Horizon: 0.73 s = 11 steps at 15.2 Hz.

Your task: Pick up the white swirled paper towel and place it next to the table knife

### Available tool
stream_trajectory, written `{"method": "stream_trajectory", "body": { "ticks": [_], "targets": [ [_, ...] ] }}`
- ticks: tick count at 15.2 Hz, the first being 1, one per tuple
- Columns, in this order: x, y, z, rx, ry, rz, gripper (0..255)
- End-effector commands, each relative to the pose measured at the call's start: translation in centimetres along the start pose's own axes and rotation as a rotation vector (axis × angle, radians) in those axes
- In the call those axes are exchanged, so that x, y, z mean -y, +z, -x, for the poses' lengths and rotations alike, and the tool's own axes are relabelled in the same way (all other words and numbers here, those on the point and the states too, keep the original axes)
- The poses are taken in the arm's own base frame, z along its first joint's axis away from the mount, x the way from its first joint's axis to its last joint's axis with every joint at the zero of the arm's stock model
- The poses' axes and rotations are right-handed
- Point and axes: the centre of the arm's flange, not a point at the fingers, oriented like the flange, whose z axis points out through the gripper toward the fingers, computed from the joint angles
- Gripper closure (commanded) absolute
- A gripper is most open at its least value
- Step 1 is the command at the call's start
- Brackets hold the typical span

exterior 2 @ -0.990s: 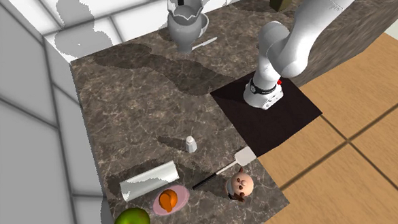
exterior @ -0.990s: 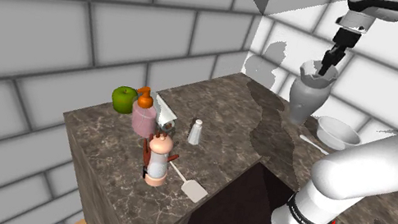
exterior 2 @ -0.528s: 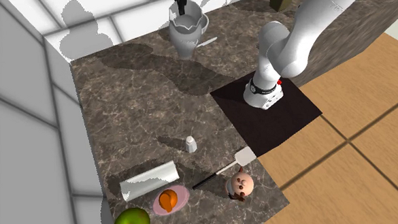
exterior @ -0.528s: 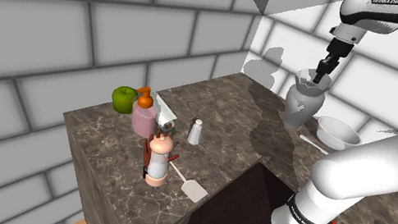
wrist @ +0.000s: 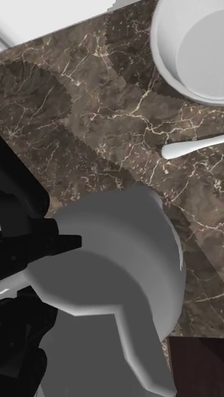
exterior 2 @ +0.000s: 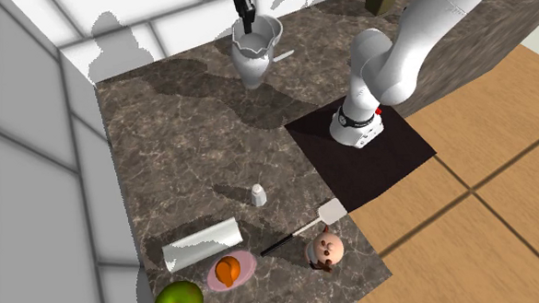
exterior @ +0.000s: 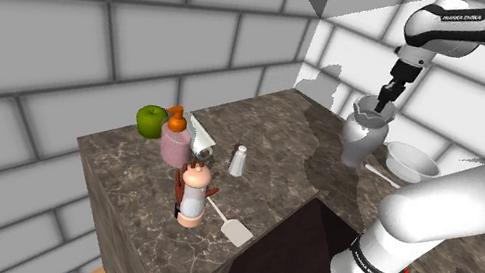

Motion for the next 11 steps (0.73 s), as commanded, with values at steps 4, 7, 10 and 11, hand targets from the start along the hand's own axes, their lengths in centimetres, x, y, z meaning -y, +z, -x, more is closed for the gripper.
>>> {"method": "stream_trajectory", "body": {
  "ticks": [4,7,10,11],
  "targets": [
    [-0.2,2.6,-0.1,-0.002,0.0,0.001,255],
    [-0.3,4.2,-0.1,-0.002,0.0,0.001,255],
    [-0.4,3.1,-0.2,-0.028,0.0,0.02,0],
    [0.6,3.6,-0.9,-0.028,0.0,0.017,0]
  ]
}}
